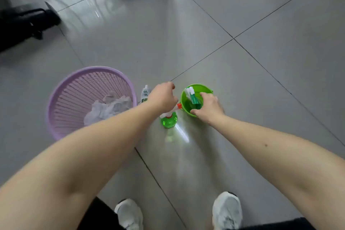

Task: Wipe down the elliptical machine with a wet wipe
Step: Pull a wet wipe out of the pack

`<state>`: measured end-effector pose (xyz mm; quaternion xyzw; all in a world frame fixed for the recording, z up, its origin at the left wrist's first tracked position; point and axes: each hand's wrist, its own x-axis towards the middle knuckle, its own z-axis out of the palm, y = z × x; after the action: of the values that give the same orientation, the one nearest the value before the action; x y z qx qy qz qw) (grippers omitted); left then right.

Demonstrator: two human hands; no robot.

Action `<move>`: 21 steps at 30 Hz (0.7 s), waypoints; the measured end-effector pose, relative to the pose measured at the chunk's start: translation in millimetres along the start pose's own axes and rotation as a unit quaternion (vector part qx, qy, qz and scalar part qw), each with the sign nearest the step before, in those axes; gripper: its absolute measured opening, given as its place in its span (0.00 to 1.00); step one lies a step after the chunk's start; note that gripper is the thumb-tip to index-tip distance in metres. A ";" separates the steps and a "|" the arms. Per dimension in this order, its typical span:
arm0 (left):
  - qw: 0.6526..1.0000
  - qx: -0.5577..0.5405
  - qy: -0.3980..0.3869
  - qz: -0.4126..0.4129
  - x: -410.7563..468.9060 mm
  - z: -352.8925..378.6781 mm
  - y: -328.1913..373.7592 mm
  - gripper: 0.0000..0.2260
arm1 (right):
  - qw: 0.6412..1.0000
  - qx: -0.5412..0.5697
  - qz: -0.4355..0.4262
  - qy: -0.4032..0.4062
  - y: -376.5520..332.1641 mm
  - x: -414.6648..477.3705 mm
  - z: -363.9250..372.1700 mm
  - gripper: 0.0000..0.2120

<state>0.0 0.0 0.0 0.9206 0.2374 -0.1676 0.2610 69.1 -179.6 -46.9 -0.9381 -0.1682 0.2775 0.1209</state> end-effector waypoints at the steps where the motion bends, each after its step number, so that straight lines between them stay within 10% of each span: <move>1: 1.000 0.010 -0.009 0.014 11.5 8.6 -1.0 0.23 | 1.000 -0.001 -0.010 0.009 5.2 9.2 11.9 0.41; 9: 0.994 0.067 -0.018 0.089 54.6 35.8 -8.3 0.22 | 0.995 0.034 -0.008 0.099 27.0 47.3 47.3 0.07; 21: 0.991 -0.102 0.009 0.081 60.2 17.6 -6.4 0.29 | 0.976 0.181 -0.058 0.103 12.3 37.3 -41.0 0.09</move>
<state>43.4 16.0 -42.8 0.9069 0.1802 -0.1130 0.3638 124.6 -182.0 -35.2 -0.9128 -0.1556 0.1977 0.3217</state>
